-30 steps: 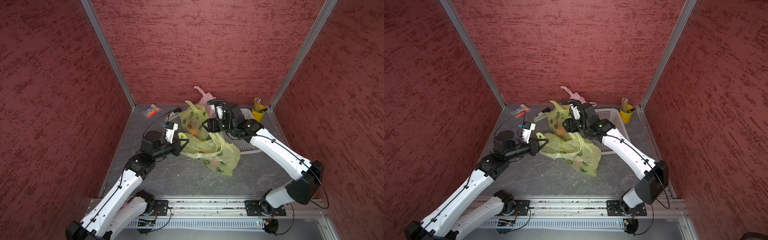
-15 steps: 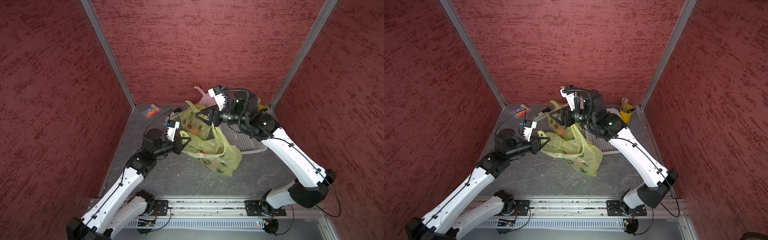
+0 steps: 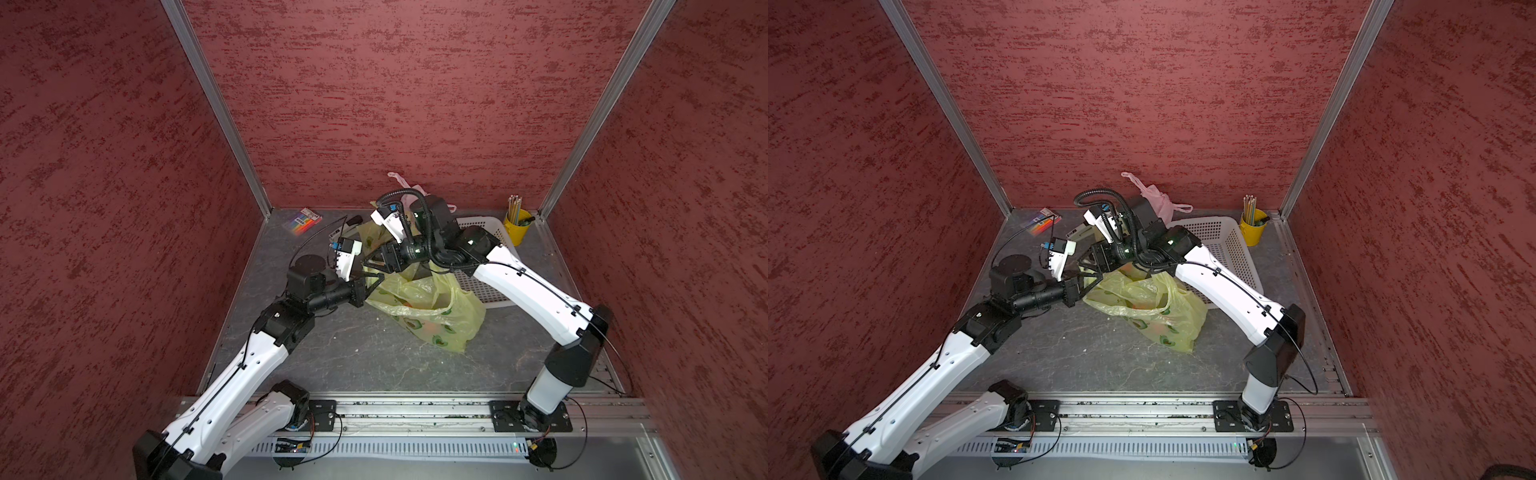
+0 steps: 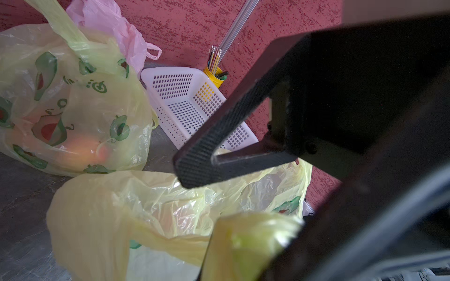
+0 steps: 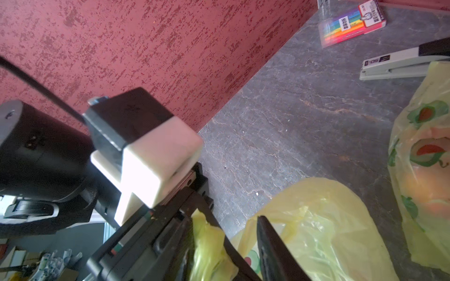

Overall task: Place the peach into a plastic bag & tie a knot
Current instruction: Adjust the plastic bag at the center of the board.

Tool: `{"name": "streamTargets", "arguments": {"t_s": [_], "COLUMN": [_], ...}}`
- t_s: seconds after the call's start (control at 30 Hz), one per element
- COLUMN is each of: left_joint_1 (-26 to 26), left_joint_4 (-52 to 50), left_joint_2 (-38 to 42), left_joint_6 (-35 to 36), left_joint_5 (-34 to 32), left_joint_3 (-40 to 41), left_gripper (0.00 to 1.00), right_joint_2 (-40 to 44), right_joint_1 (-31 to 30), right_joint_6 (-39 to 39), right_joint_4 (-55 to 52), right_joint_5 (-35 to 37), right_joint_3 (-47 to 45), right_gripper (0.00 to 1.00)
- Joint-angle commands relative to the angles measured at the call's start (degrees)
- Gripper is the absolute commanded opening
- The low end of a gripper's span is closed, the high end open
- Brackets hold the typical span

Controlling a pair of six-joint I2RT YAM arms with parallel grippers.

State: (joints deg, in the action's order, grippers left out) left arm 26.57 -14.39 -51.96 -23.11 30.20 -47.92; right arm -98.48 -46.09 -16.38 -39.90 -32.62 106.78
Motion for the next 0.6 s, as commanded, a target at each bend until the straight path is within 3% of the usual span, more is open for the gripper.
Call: {"name": "streamTargets", "arguments": {"t_s": [0.0,0.17,0.23,0.3,0.37,0.4,0.57], "left_joint_1": [0.47,0.46,0.48,0.46,0.5,0.5,0.41], "left_joint_4": [-0.27,-0.28,-0.65,-1.35,-2.71,-3.44,-9.39], "left_joint_2": [-0.15,0.29,0.61,0.98,1.59,1.94,6.23], "left_joint_6": [1.0,1.07,1.23,1.62,2.18,2.53,6.18], "left_joint_5": [0.9,0.55,0.26,0.25,0.16,0.2,-2.54], "left_joint_3": [-1.91,-2.09,-2.17,-2.31,-2.57,-2.68,-3.48], "left_gripper": [0.0,0.03,0.07,0.19,0.5,0.57,0.82], "right_joint_2": [0.13,1.14,1.77,2.55,3.54,3.82,3.96], "right_joint_1": [-0.43,-0.5,-0.52,-0.5,-0.5,-0.5,-0.49], "right_joint_6": [0.65,0.14,-0.03,-0.3,-0.67,-0.72,-0.14], "right_joint_4": [0.22,2.04,2.74,3.56,4.59,4.82,4.36], "right_joint_5": [-2.37,-4.12,-4.3,-3.97,-3.01,-2.62,-2.69], "right_joint_3": [2.1,2.04,2.11,2.11,2.13,2.24,4.34], "right_gripper": [0.29,0.01,0.0,0.0,0.0,0.0,0.0]}}
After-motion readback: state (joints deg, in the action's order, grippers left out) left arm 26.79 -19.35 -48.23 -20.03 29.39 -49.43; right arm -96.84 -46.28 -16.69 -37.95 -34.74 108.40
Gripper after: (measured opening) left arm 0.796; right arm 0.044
